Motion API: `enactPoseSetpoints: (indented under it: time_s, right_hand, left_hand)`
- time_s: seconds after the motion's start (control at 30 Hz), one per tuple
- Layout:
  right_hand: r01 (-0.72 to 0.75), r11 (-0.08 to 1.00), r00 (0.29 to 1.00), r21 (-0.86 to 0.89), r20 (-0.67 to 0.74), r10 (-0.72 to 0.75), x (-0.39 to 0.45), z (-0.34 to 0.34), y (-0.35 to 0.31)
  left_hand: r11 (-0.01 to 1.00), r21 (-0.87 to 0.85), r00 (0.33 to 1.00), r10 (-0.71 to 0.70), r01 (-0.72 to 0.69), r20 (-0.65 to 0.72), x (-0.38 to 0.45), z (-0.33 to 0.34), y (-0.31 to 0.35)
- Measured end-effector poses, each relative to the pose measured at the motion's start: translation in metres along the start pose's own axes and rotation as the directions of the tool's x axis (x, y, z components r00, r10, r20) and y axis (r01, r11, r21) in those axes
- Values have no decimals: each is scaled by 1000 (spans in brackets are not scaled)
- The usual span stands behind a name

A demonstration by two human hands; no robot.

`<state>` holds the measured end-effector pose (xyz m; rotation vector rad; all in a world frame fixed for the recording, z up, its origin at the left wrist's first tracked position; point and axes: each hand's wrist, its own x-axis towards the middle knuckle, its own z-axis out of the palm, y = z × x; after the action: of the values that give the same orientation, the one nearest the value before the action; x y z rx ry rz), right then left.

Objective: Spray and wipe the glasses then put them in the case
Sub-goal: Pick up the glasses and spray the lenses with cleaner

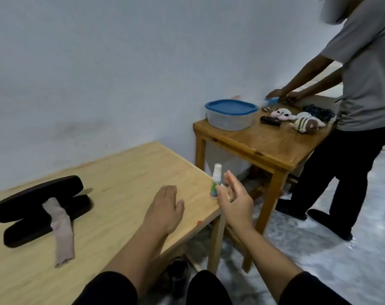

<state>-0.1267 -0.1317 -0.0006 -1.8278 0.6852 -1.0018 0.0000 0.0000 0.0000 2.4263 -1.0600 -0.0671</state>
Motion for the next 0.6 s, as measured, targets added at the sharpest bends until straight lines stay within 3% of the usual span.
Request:
enactPoseSetpoints:
  time_s: [0.1, 0.33, 0.47, 0.6]
  right_hand:
    - [-49, 995, 999, 89, 7, 49, 7, 7, -2]
    - [-16, 997, 1000, 69, 19, 15, 20, 19, -4]
    - [63, 998, 998, -23, 21, -63, 26, 24, -10]
    - [190, 972, 982, -139, 49, -185, 30, 28, -11]
  left_hand:
    - [1000, 5, 1000, -14, 14, -18, 3, 1, 0]
    - [1000, 4, 1000, -22, 22, -18, 9, -2, 5]
    - [966, -256, 989, -7, -31, -148, 23, -15, 31]
    - [839, -538, 983, -21, -83, -185, 36, -32, 63]
